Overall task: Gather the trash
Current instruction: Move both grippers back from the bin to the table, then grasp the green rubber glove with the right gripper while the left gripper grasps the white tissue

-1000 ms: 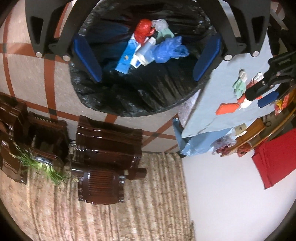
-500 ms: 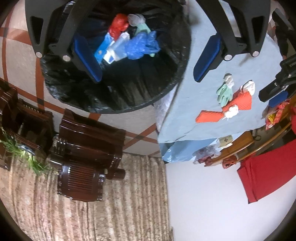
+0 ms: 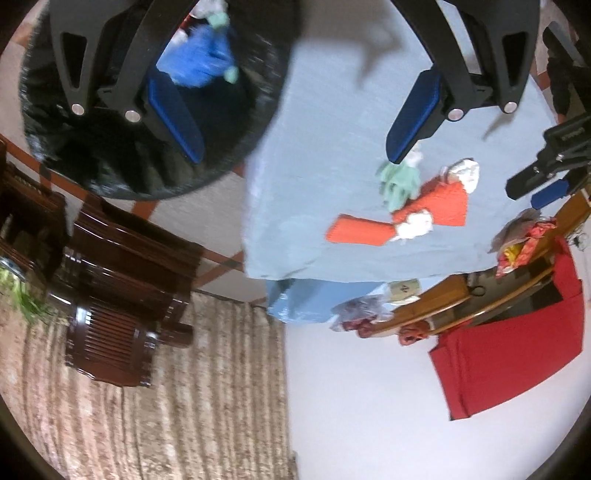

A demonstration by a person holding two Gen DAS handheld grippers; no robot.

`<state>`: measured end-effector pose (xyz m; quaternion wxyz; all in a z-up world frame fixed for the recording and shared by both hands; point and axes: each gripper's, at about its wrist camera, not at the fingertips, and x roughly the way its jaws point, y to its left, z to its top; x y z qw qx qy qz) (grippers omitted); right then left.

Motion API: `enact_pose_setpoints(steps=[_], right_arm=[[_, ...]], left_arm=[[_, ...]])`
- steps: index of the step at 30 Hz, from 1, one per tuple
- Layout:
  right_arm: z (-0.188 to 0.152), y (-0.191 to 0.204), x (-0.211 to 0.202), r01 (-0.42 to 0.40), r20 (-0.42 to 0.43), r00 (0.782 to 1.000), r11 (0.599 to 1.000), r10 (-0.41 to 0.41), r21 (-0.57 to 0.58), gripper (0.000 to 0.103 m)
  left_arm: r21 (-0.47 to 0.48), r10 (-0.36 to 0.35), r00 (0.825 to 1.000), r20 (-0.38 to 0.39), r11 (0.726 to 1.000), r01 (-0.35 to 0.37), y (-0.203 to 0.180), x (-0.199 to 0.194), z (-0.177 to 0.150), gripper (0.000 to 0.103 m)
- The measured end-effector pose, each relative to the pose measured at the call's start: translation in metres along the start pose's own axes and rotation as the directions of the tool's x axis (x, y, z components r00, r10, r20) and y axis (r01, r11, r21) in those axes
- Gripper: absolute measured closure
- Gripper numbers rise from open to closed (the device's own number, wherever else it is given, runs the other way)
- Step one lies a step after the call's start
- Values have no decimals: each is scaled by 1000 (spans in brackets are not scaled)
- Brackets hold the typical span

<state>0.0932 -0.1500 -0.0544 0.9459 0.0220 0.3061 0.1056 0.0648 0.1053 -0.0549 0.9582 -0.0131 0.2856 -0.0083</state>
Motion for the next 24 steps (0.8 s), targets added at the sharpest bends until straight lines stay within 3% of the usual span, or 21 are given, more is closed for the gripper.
enact_pose_setpoints(steps=[12, 24], right_arm=[[-6, 77, 85, -100, -84, 992, 992, 94, -78, 6], [-23, 108, 140, -119, -189, 977, 990, 102, -81, 11]], left_arm=[[-44, 110, 993, -43, 993, -112, 63, 24, -13, 10], [-73, 131, 986, -102, 988, -139, 95, 50, -27, 10]])
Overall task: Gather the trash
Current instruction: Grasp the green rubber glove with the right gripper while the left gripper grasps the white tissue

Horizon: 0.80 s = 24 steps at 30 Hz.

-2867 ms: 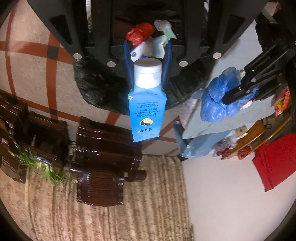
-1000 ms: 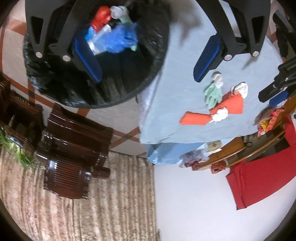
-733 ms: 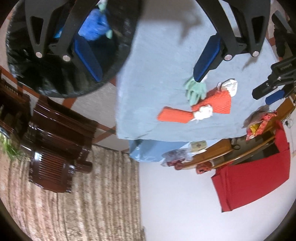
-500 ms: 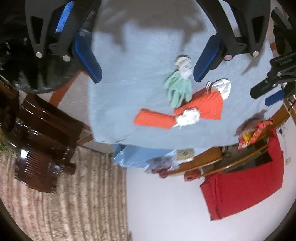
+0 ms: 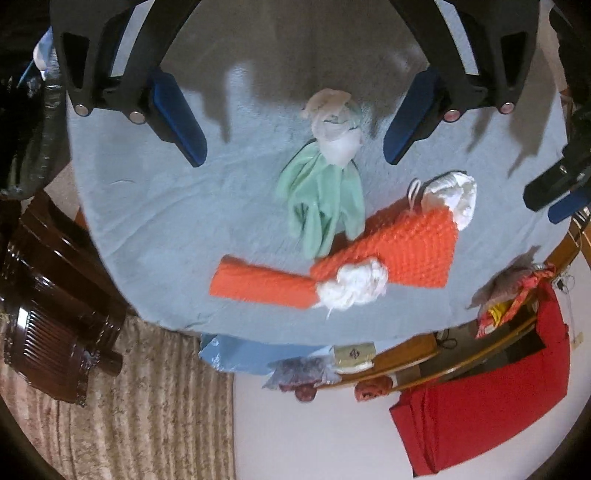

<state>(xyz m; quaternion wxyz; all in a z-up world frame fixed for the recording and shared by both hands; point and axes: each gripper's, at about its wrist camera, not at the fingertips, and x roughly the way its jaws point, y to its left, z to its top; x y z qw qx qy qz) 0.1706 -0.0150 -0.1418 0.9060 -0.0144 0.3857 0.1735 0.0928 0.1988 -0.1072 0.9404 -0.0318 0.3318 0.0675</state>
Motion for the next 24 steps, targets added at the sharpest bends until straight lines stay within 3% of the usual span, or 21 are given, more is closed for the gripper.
enact_pose_setpoints(steps=[13, 17, 21, 24], right_arm=[[0, 8, 28, -17, -96, 995, 1000, 15, -13, 30], [1, 7, 31, -6, -100, 995, 1000, 5, -13, 42], [1, 7, 28, -44, -98, 994, 999, 42, -18, 65], [1, 6, 25, -58, -100, 993, 998, 55, -21, 70]], left_arm=[[-11, -11, 999, -30, 1000, 10, 7, 23, -7, 10], [-5, -20, 999, -38, 1000, 20, 3, 29, -6, 10], [8, -33, 998, -50, 999, 33, 0, 38, -6, 10], [10, -40, 997, -67, 999, 41, -2, 45, -8, 10]])
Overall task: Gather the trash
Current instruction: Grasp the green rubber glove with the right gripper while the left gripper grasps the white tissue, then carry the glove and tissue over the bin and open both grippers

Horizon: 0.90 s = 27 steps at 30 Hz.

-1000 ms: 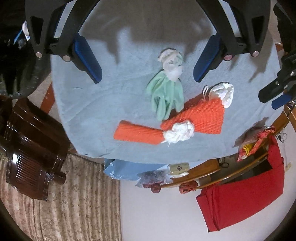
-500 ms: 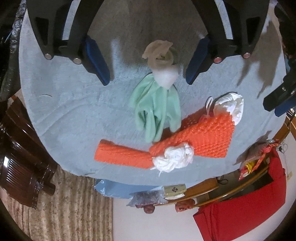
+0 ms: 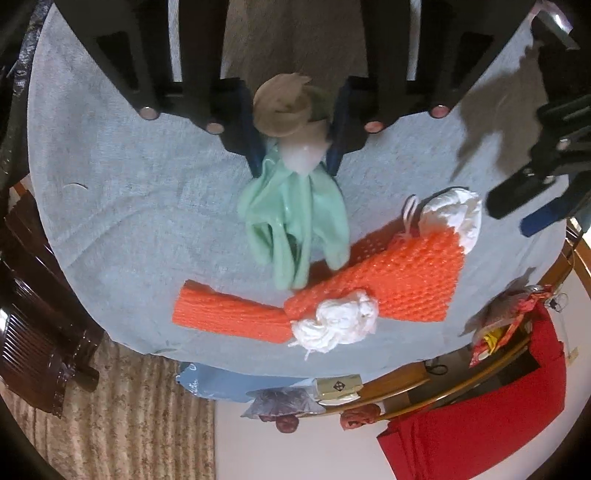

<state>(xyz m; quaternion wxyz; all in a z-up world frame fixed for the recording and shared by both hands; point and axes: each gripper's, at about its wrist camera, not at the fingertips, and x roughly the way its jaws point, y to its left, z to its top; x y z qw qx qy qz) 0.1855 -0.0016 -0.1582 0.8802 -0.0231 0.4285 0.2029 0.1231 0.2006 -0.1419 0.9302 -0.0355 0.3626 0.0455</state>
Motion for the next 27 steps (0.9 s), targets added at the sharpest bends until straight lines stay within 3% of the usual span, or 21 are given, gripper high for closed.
enact_pose_setpoints(steps=[9, 13, 17, 27], right_arm=[[-5, -14, -13, -6, -1, 1000, 999, 6, 39, 71], [-5, -15, -12, -3, -2, 1000, 999, 3, 36, 71], [-2, -14, -17, -5, 12, 1000, 999, 5, 32, 72], [7, -33, -55, -7, 75, 997, 998, 2, 69, 73]], left_arm=[[-22, -46, 997, -64, 999, 45, 3, 23, -1, 37], [-26, -110, 991, -76, 994, 108, 2, 27, -2, 70], [-11, -128, 989, -68, 992, 128, -6, 20, -1, 84], [-15, -162, 987, -22, 987, 161, -24, -24, 8, 92]])
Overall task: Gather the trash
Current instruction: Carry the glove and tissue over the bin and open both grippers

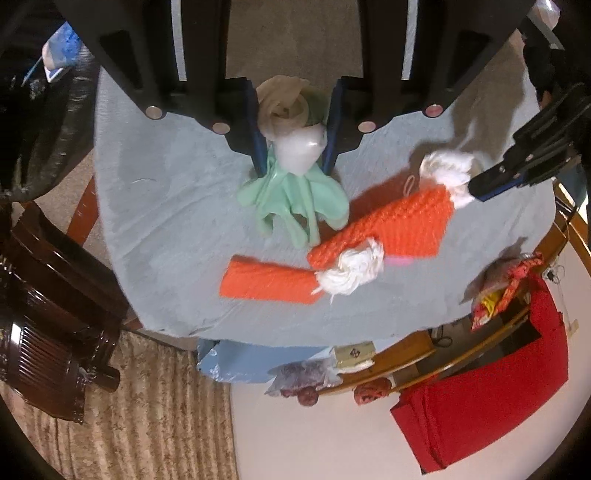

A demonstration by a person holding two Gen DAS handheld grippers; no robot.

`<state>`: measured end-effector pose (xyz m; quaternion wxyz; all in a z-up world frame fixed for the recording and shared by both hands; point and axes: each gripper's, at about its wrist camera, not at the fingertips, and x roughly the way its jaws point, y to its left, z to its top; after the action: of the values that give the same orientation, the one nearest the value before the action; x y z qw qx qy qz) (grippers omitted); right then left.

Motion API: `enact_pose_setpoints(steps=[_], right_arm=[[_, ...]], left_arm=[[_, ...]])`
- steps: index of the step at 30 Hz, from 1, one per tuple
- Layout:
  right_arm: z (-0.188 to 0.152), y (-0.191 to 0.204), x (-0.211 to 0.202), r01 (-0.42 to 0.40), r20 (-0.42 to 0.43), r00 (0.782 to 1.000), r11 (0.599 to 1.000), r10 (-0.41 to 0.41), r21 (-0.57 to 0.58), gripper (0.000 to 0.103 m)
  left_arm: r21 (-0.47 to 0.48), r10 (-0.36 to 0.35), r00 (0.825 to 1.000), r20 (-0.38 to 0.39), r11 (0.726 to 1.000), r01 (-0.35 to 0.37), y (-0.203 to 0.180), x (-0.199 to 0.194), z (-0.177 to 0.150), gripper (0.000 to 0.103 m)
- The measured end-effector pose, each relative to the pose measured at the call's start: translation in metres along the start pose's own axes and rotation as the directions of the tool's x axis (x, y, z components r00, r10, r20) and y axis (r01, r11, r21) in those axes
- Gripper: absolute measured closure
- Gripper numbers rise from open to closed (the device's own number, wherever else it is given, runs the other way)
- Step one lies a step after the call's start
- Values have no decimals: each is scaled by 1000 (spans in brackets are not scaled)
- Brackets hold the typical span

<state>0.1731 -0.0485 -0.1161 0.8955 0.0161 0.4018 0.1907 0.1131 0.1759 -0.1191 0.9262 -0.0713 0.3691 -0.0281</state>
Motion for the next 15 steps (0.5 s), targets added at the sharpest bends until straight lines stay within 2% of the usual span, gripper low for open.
enact_pose_setpoints(steps=[15], right_arm=[[10, -21, -60, 14, 105, 994, 999, -17, 29, 73]], left_arm=[[34, -90, 994, 70, 996, 87, -48, -41, 15, 94]])
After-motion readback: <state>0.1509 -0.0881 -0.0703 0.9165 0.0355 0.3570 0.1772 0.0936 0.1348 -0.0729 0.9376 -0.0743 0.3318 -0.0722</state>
